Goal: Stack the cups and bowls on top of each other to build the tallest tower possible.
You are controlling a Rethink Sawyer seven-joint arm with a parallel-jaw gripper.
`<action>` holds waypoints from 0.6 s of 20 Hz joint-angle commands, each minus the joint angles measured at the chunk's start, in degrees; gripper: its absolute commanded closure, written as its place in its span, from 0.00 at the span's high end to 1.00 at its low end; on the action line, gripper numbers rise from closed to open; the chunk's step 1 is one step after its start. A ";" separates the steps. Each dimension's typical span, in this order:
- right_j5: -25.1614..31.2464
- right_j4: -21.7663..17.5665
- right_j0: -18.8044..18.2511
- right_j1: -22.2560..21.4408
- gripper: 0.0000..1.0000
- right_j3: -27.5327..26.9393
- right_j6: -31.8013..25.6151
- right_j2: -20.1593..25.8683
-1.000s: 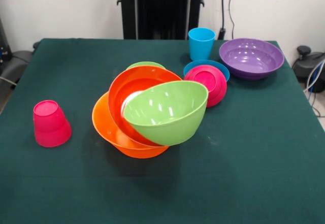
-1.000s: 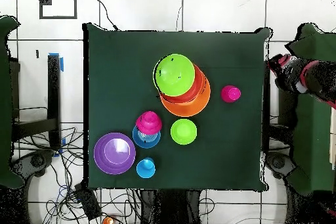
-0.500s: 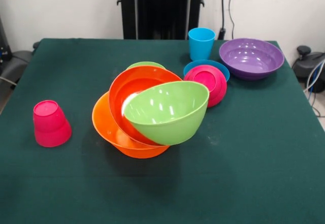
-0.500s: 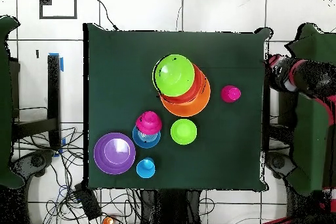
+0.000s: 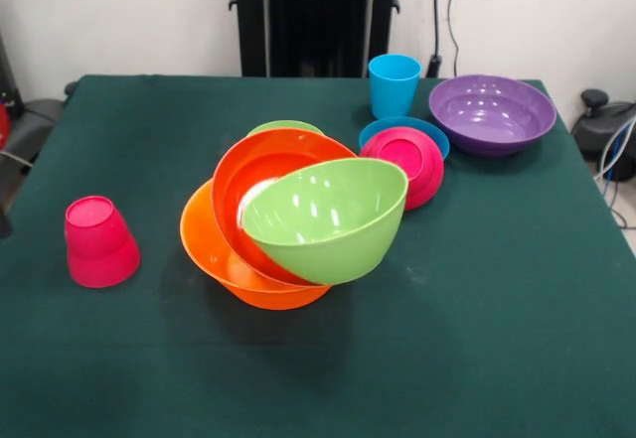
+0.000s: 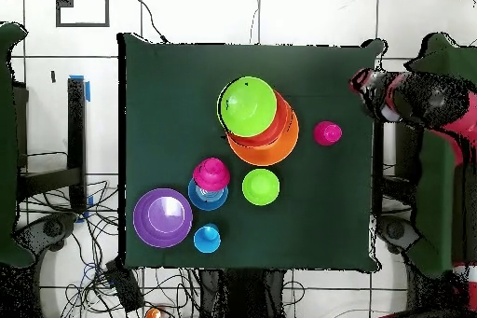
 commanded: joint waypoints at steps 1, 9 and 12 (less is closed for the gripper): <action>-0.60 0.76 7.62 -5.28 1.00 6.26 8.40 -4.58; 0.00 4.84 9.57 -8.67 1.00 9.16 9.84 -7.04; -0.82 6.47 9.57 -10.79 1.00 12.49 9.98 -7.57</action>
